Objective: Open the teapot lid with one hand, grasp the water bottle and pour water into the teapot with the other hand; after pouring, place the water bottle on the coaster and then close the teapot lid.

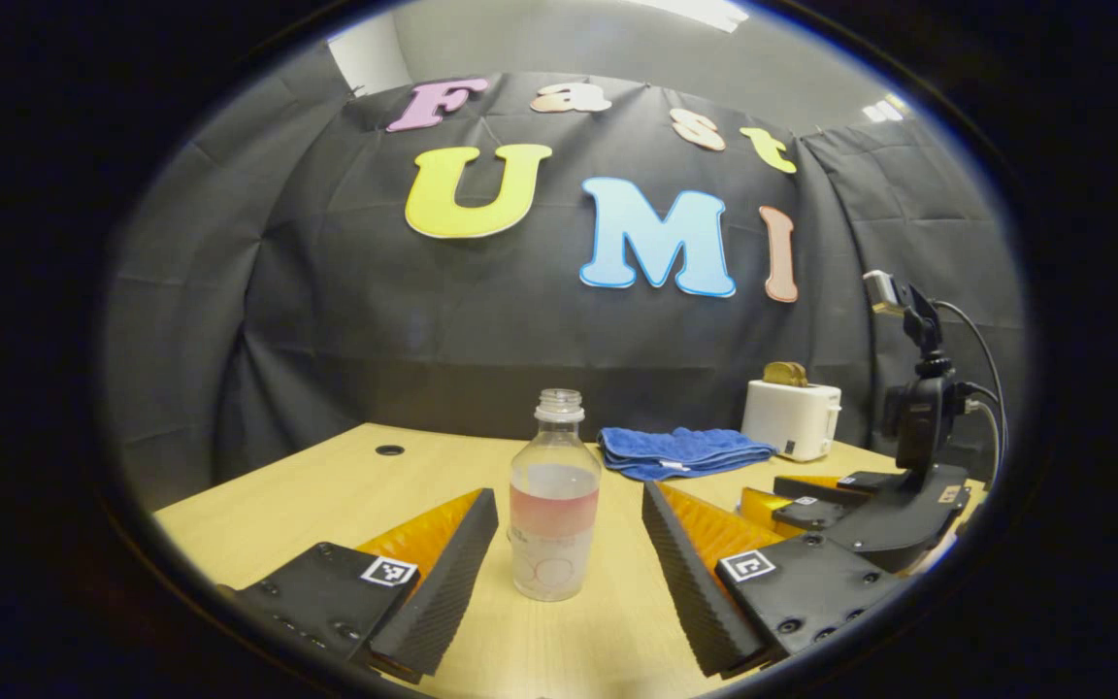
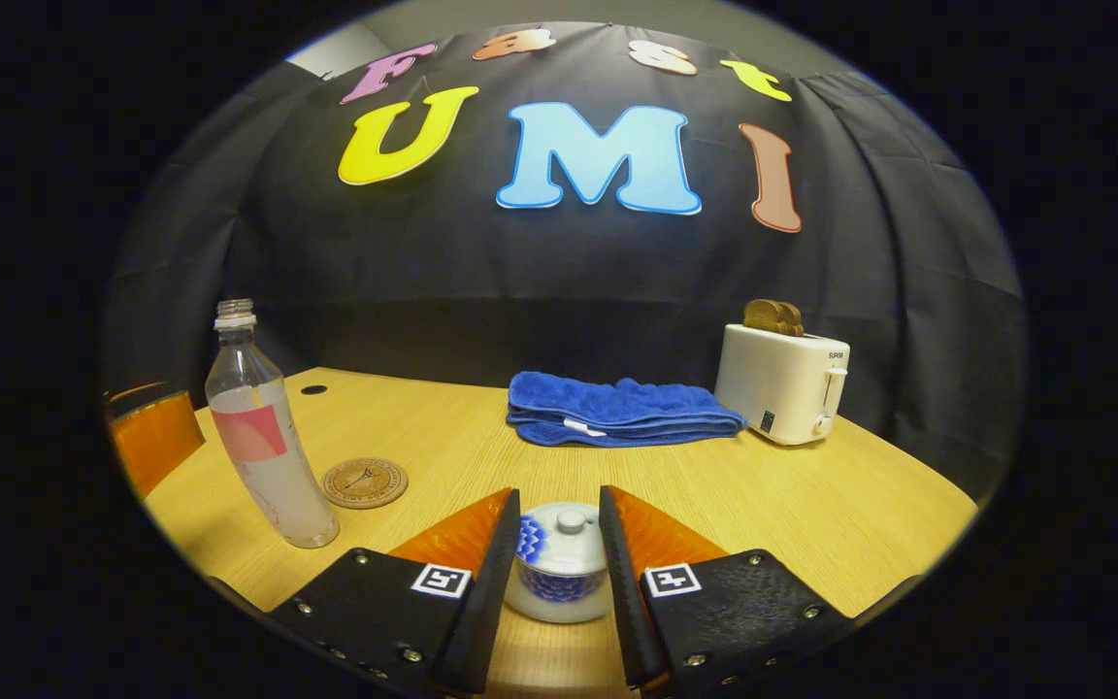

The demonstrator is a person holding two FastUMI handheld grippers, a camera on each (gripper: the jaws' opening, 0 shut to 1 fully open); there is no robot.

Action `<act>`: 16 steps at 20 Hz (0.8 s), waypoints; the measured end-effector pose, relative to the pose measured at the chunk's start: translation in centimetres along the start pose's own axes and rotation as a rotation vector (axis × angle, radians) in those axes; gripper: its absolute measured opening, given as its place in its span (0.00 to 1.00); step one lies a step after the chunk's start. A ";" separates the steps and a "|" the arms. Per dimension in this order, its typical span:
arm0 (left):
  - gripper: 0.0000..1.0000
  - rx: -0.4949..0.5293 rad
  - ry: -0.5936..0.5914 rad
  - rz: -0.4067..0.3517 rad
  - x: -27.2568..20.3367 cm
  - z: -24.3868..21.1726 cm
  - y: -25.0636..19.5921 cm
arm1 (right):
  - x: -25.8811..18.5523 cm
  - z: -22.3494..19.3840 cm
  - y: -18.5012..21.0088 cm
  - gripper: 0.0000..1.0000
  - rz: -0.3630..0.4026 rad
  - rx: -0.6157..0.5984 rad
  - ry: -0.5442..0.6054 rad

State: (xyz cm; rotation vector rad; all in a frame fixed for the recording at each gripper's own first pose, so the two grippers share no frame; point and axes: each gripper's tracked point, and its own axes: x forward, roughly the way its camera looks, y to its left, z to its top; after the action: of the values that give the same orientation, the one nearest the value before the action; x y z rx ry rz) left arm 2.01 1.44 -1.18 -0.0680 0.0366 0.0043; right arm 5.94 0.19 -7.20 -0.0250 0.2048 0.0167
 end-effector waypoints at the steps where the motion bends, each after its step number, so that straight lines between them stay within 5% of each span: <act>1: 1.00 -0.003 0.002 0.000 0.0 -0.2 0.0 | -0.2 0.1 -0.1 0.40 0.003 -0.007 -0.001; 4: 1.00 -0.004 0.006 -0.001 0.1 -0.3 0.0 | 0.1 0.4 0.0 0.40 0.000 -0.013 -0.009; 5: 1.00 -0.004 0.005 -0.002 0.1 -0.3 0.0 | 0.1 0.2 -0.1 0.31 0.001 -0.015 -0.010; 16: 1.00 -0.006 0.011 -0.007 0.2 -0.5 -0.2 | 0.1 0.3 -0.2 0.31 0.013 0.006 -0.011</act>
State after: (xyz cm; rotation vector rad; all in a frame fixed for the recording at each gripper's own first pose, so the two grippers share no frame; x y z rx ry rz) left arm 2.16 1.17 -1.69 -0.0738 0.0469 -0.0034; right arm 6.09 -0.01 -6.88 -0.0175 0.1944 0.0292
